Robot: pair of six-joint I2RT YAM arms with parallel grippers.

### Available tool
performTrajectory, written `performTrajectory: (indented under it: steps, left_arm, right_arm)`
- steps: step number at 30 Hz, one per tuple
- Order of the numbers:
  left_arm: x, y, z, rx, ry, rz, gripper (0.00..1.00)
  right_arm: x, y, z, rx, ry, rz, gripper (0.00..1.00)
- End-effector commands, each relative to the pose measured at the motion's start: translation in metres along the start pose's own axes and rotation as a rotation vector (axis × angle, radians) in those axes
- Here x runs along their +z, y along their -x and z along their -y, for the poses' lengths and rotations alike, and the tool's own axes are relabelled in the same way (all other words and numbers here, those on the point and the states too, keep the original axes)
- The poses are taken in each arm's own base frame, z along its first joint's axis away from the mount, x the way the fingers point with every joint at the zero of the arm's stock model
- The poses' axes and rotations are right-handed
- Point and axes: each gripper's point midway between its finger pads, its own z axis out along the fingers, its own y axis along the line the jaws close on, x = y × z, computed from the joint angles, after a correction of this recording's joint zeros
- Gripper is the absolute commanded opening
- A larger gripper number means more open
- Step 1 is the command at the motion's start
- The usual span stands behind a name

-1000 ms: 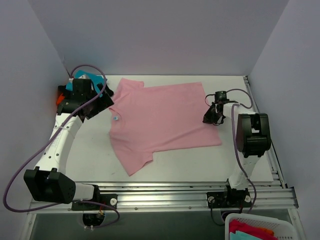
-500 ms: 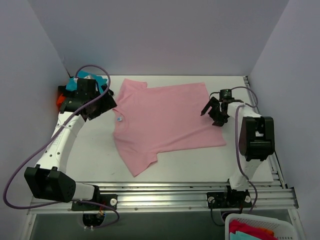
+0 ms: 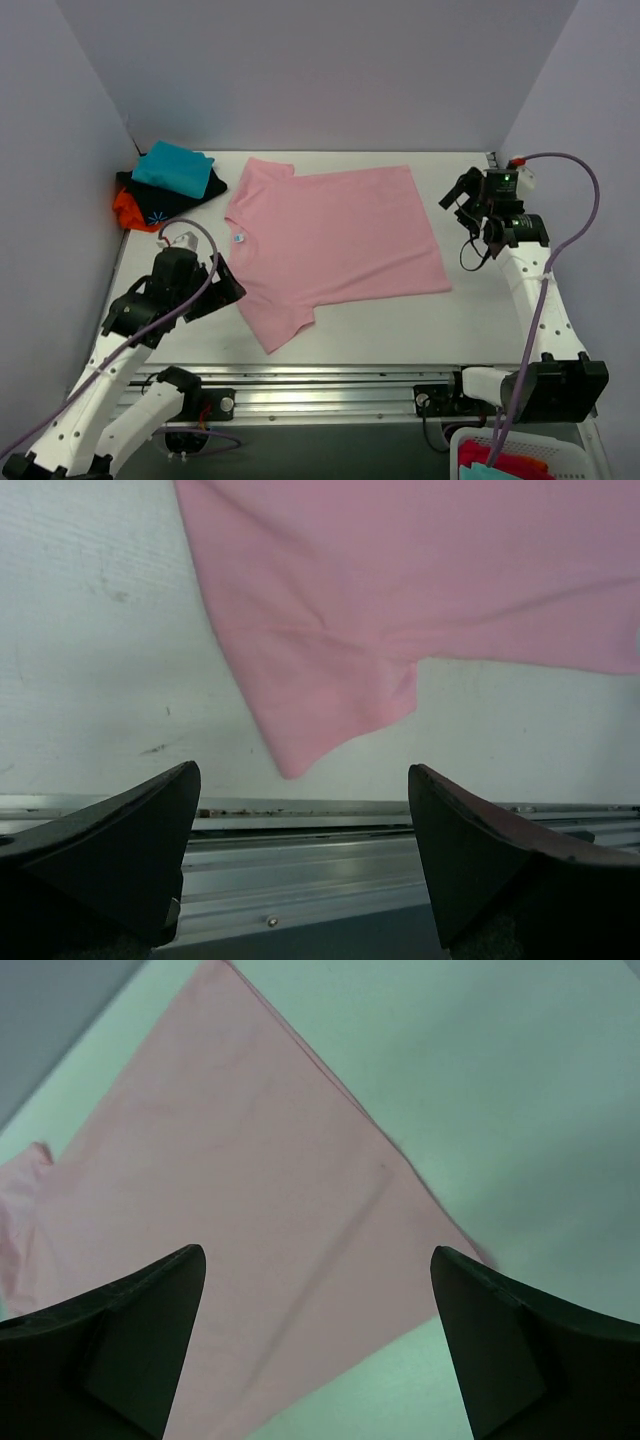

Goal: Fold and stack the t-shirts
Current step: Flatten the tshirt out

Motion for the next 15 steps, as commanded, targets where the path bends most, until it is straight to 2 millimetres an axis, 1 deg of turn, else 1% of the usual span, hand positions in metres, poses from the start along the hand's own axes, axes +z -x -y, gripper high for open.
performTrajectory:
  steps: [1,2,3,4,5,6,7,8,10,11,12,13,14,15]
  left_arm:
    - [-0.007,-0.031,-0.006,-0.113,-0.071,-0.028,0.94]
    - [-0.012,-0.039,-0.008,-0.134,-0.110,-0.009,0.94]
    - [-0.015,-0.040,-0.007,-0.149,-0.139,0.011,0.94]
    - [-0.016,-0.040,-0.013,-0.174,-0.128,0.044,0.94]
    - [-0.023,-0.038,-0.012,-0.198,-0.151,0.072,0.94]
    - [-0.024,-0.045,-0.021,-0.209,-0.108,0.048,0.94]
    - [-0.023,-0.046,-0.029,-0.219,-0.056,0.041,0.98]
    - [-0.016,-0.053,-0.033,-0.205,-0.004,-0.014,1.00]
    - [-0.009,-0.062,-0.029,-0.175,0.014,-0.079,0.90]
    - [-0.002,-0.061,-0.035,-0.183,0.082,-0.084,0.89]
    - [-0.002,-0.062,-0.035,-0.169,0.106,-0.085,0.89]
    - [0.002,-0.062,-0.038,-0.174,0.135,-0.083,0.90]
    - [0.012,-0.067,-0.039,-0.191,0.173,-0.109,0.90]
    - [0.025,-0.074,-0.036,-0.195,0.170,-0.127,0.90]
  right_arm:
    - [-0.003,-0.074,0.056,-0.027,-0.163,-0.208,0.92]
    - [-0.005,-0.083,0.062,-0.040,-0.162,-0.229,0.94]
    - [-0.015,-0.086,0.065,-0.062,-0.159,-0.226,0.95]
    - [-0.019,-0.090,0.068,-0.073,-0.155,-0.232,0.95]
    - [-0.023,-0.093,0.069,-0.089,-0.153,-0.230,0.95]
    - [-0.032,-0.097,0.070,-0.105,-0.137,-0.229,0.95]
    - [-0.035,-0.098,0.070,-0.107,-0.125,-0.230,0.95]
    - [-0.038,-0.098,0.070,-0.109,-0.119,-0.229,0.94]
    - [-0.045,-0.099,0.070,-0.119,-0.104,-0.237,0.94]
    - [-0.047,-0.100,0.069,-0.121,-0.097,-0.243,0.94]
    - [-0.048,-0.102,0.069,-0.121,-0.096,-0.255,0.94]
    - [-0.049,-0.103,0.068,-0.122,-0.089,-0.264,0.94]
    - [-0.049,-0.103,0.067,-0.120,-0.086,-0.265,0.94]
    - [-0.050,-0.103,0.067,-0.120,-0.083,-0.267,0.94]
